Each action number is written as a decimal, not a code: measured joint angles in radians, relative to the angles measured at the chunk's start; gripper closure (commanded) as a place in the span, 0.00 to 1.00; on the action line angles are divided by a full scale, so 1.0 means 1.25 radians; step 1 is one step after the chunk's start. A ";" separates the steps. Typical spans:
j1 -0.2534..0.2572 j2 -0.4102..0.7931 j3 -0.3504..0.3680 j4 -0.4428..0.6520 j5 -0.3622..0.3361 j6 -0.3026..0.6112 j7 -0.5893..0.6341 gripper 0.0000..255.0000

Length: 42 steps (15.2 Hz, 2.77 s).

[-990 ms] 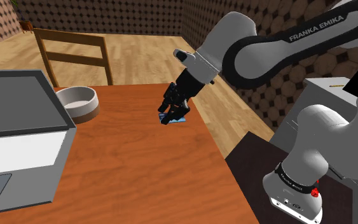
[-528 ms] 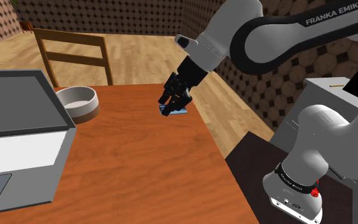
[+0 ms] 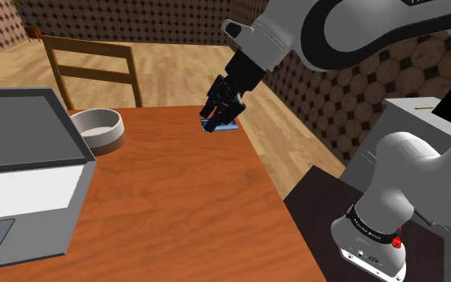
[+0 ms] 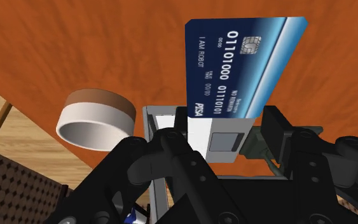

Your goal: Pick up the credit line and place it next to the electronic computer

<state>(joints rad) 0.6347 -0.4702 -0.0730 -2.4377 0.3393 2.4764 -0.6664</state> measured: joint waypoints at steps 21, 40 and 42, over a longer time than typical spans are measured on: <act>-0.024 -0.014 0.008 0.211 -0.052 -0.221 0.073 1.00; 0.015 0.442 0.084 0.721 -0.105 -0.247 0.215 1.00; 0.025 0.512 0.090 0.811 -0.119 -0.264 0.237 1.00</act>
<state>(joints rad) 0.6657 0.1696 0.0389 -1.4240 0.1902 2.1463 -0.3700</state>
